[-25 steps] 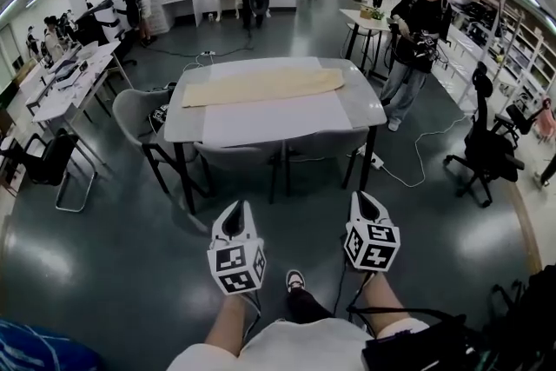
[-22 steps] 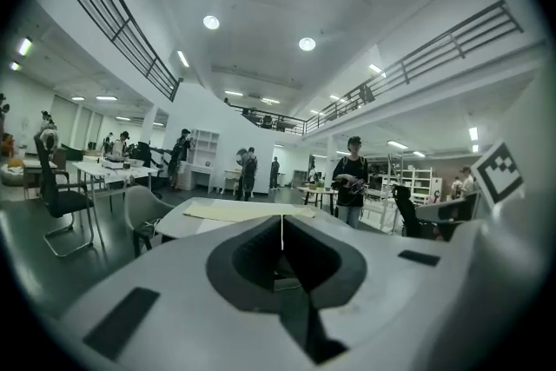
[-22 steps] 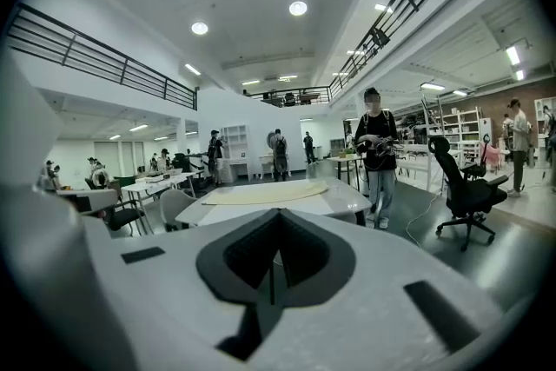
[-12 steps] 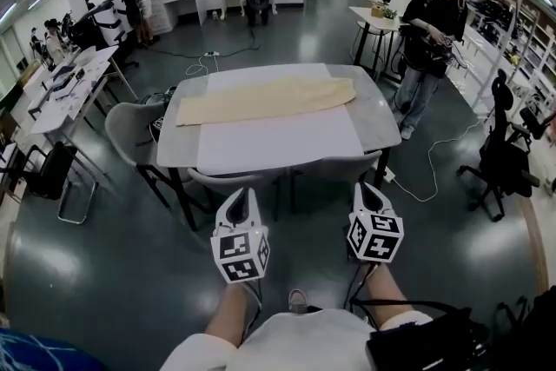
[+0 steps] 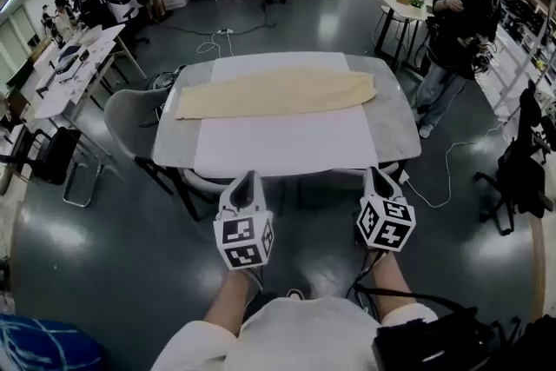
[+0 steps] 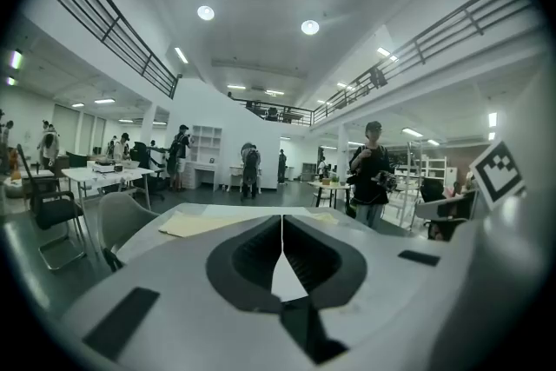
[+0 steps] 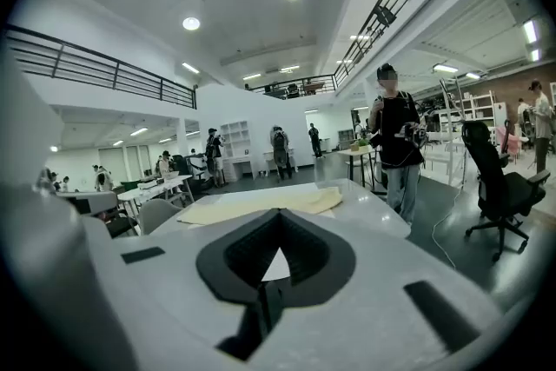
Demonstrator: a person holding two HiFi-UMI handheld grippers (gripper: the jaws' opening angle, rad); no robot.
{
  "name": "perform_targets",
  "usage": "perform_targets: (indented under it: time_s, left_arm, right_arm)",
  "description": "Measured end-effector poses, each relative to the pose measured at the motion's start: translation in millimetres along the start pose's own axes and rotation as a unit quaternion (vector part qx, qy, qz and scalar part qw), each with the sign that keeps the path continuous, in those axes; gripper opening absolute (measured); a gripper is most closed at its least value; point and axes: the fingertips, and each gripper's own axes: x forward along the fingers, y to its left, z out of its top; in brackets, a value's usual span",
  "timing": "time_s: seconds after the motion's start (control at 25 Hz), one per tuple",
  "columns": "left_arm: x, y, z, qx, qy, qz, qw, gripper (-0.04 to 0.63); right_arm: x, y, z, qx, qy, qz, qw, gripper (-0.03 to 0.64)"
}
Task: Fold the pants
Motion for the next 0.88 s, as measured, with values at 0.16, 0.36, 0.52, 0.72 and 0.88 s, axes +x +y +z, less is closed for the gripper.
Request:
perform_targets:
  time_s: [0.16, 0.36, 0.52, 0.72, 0.88]
  left_arm:
    - [29, 6, 3, -0.002, 0.007, 0.007, 1.0, 0.009]
    - [66, 20, 3, -0.005, 0.01, 0.008, 0.9999, 0.009]
    - [109, 34, 13, -0.009, 0.0, 0.005, 0.9999, 0.009]
    - [178, 51, 31, -0.014, -0.005, 0.0, 0.9999, 0.009]
    - [239, 76, 44, -0.007, -0.01, 0.002, 0.9999, 0.009]
  right_arm:
    - [32, -2, -1, 0.005, 0.012, 0.005, 1.0, -0.008]
    - [73, 5, 0, 0.005, 0.018, 0.01, 1.0, -0.008]
    - [112, 7, 13, 0.001, 0.012, 0.007, 1.0, -0.008]
    - [175, 5, 40, -0.005, 0.009, 0.0, 1.0, -0.008]
    - [233, 8, 61, -0.005, 0.008, -0.007, 1.0, -0.008]
